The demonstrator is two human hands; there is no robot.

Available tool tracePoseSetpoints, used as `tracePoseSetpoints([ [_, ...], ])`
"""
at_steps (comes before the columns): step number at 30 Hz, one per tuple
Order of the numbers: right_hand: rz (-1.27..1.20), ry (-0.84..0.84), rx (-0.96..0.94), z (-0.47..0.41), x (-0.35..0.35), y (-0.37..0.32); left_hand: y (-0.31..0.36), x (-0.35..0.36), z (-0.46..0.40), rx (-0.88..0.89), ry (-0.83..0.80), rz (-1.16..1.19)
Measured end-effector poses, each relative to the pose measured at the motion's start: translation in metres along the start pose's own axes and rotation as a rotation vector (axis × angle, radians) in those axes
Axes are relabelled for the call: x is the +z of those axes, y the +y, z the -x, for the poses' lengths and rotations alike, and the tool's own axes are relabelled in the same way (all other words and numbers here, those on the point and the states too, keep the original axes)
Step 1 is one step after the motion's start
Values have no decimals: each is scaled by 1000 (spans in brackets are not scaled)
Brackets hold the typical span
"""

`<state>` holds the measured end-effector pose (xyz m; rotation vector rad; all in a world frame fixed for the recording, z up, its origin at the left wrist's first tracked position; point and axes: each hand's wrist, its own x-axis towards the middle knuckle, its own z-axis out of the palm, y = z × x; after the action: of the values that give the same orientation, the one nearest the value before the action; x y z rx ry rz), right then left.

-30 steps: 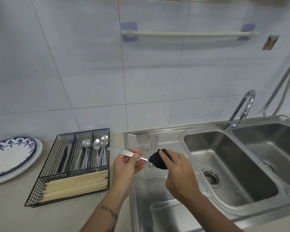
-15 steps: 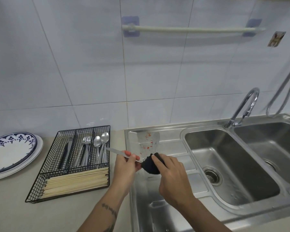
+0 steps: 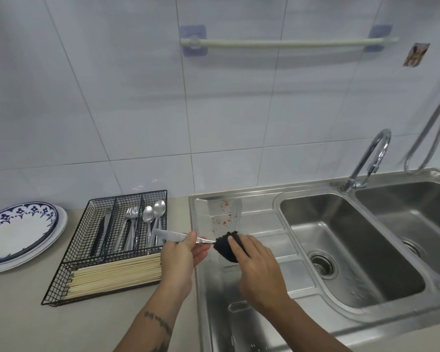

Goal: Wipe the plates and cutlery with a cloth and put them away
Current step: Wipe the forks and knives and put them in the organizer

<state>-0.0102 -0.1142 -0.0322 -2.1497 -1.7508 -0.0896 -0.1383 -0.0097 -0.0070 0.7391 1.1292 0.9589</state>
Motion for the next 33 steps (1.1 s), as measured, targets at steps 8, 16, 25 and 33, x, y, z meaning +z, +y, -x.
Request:
tracePoseSetpoints([
  [8,44,-71,-141,-16,17,-22,0,-26,-12,15,171,24],
  [16,82,-38,-286,-55,31,-41,30,-94,-58,80,353,-96],
  [25,51,-24,-287,-92,50,-51,93,-163,-144,82,408,-514],
  [33,18,-21,-234,-101,70,-27,117,-163,-197,64,376,-805],
])
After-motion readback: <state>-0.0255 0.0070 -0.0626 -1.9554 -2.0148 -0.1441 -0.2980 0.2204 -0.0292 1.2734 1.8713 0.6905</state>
